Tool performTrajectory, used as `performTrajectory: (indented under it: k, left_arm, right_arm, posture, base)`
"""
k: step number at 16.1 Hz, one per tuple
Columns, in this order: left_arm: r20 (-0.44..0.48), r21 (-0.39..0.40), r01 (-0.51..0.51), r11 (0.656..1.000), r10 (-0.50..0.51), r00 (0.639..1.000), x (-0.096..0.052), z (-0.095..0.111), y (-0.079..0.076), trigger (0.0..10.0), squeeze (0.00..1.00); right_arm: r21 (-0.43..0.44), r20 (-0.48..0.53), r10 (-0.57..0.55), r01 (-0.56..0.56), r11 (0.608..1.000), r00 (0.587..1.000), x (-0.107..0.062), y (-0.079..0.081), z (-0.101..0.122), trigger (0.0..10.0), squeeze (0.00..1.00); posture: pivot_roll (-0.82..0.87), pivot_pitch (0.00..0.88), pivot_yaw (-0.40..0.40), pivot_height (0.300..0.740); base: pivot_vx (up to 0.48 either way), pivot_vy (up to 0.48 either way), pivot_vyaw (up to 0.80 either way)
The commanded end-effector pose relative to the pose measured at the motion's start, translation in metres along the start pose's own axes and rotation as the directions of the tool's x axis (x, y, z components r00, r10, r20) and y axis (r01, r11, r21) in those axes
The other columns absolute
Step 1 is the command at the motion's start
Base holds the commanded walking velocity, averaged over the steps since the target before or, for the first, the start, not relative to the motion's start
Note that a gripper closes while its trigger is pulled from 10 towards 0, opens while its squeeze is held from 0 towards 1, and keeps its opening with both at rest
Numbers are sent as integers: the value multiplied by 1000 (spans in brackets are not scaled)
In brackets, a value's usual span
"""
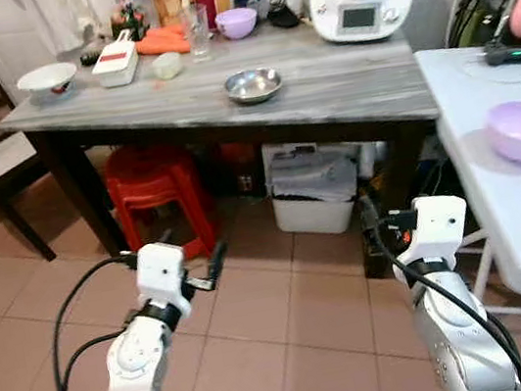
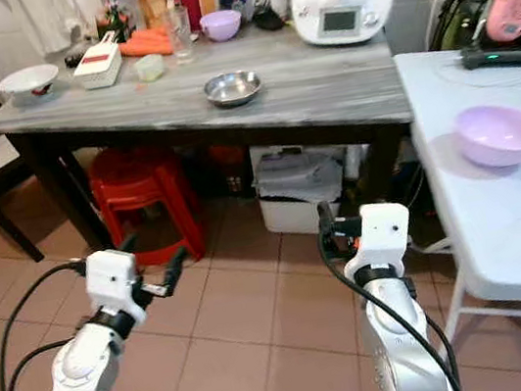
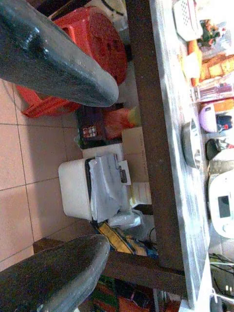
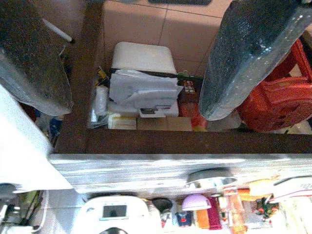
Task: Setting the table
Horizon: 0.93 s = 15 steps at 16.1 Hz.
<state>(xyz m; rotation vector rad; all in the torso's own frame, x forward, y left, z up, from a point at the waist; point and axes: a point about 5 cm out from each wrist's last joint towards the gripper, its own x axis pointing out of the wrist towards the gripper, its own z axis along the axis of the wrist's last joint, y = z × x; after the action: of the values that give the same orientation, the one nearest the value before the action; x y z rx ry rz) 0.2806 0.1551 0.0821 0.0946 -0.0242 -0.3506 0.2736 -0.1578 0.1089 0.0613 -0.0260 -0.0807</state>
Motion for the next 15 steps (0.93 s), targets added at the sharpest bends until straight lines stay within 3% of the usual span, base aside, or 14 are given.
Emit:
performTrajectory:
  k: [1,9,15]
  left_arm:
    - [9,-8,19,1000,-19,1000,3,2,-6,10000,0]
    - [13,-7,23,1000,-23,1000,5,4,-8,10000,0]
    - [10,-9,30,999,-30,999,5,4,-10,10000,0]
  right_arm:
    - [-6,14,-28,28,1000,1000,0,-8,4,10000,0]
    - [4,14,-34,34,999,999,1,-7,3,10000,0]
    - [7,14,-39,39,999,999,1,-8,3,10000,0]
  posture:
    - [2,0,19,740]
    - [1,0,23,740]
    - [0,0,25,740]
  base:
    - [0,-322,0]
    - [0,-322,0]
    - [0,-322,-493]
